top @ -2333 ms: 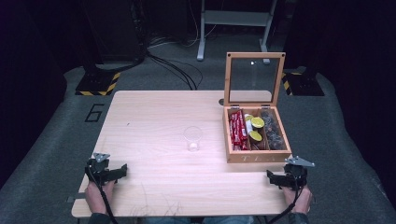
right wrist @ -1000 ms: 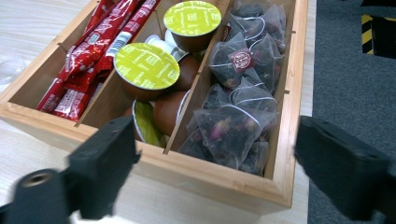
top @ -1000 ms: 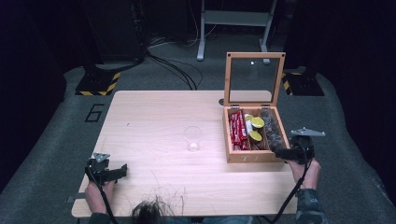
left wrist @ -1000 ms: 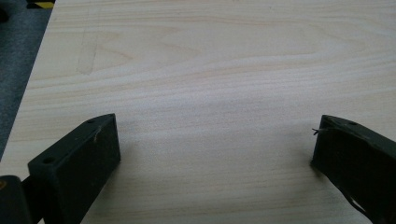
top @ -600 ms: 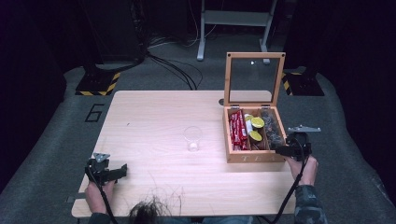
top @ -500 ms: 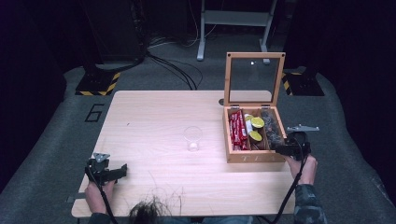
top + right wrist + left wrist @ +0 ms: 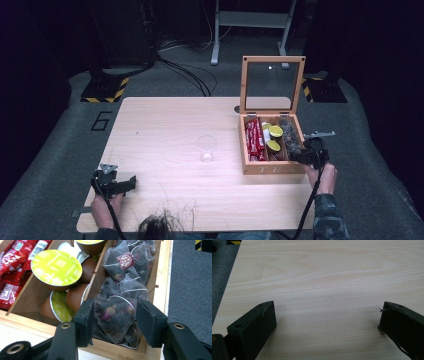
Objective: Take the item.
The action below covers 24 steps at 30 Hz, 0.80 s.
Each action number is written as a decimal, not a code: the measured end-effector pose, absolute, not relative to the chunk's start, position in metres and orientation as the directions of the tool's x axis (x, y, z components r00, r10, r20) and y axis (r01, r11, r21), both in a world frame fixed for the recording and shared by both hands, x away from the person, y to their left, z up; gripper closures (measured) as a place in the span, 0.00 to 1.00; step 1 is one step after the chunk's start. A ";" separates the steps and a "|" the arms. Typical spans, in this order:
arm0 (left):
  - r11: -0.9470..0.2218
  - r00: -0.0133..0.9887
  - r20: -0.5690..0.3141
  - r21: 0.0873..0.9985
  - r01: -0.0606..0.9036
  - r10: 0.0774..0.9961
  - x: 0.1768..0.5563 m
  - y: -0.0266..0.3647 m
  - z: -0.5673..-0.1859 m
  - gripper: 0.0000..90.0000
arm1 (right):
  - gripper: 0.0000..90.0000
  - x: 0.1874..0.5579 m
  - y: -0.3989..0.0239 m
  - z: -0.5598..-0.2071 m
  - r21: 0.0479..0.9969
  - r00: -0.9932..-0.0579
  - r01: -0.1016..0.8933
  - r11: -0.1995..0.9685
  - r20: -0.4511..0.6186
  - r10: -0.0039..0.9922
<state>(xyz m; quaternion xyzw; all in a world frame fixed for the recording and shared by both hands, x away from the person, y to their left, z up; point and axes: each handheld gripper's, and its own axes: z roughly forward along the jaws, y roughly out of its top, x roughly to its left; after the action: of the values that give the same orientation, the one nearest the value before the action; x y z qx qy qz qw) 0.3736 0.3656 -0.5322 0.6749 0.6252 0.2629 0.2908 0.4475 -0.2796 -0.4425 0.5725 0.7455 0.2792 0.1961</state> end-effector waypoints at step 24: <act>-0.050 0.081 -0.008 0.721 0.691 0.997 0.374 0.366 -0.532 0.01 | 0.85 0.456 -0.274 -0.449 0.593 -0.251 0.786 0.176 0.045 0.967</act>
<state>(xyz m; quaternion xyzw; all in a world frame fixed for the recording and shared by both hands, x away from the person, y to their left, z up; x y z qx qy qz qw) 0.3736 0.3656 -0.5322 0.6754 0.6249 0.2627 0.2905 0.4558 -0.2744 -0.4487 0.5867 0.7469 0.2600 0.1740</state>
